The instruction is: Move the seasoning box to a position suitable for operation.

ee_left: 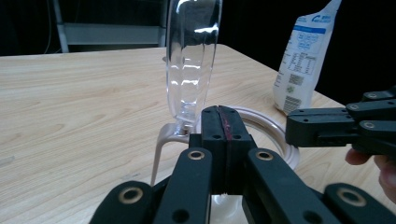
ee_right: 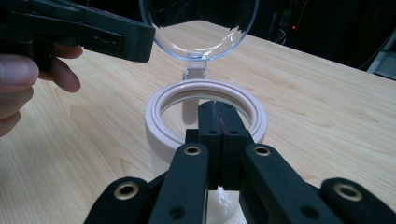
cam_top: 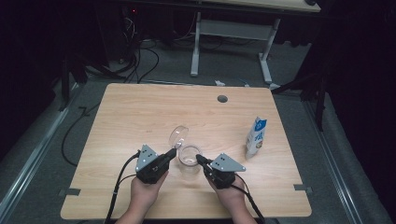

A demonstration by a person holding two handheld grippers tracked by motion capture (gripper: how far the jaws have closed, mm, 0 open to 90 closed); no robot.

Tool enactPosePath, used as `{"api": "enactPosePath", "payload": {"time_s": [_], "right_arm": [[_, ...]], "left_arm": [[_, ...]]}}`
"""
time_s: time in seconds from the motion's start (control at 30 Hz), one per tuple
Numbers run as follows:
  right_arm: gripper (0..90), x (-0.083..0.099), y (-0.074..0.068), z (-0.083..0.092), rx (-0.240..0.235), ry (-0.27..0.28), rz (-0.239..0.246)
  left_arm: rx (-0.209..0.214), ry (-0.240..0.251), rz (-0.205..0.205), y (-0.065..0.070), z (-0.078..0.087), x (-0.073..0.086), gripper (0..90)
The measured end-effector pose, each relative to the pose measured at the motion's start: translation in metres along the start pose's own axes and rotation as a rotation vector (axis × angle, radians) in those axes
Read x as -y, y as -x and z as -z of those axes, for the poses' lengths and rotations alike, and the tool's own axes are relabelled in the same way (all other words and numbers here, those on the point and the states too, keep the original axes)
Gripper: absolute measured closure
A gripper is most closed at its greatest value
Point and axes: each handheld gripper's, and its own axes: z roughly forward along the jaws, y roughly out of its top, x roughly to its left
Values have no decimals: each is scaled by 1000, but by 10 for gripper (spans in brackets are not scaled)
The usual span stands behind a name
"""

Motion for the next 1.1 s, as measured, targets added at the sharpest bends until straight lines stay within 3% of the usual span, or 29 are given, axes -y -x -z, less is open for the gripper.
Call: {"api": "enactPosePath", "payload": {"time_s": [0.43,0.63,0.83,0.9,1.1], "right_arm": [[899,1,1,-1,-3,4,2],[894,0,1,-1,-6,3,1],[882,-2,0,1,-14,-12,3],[878,-5,-1,5,-25,9,2],[852,-6,8,15,10,23,-11]], "left_arm": [[-39,-10,5,-12,-1,3,899],[-33,-35,1,-16,3,7,891],[-50,-66,-34,-24,10,13,886],[-63,-91,-45,-28,13,14,881],[-99,-134,-94,-41,26,15,863]]}}
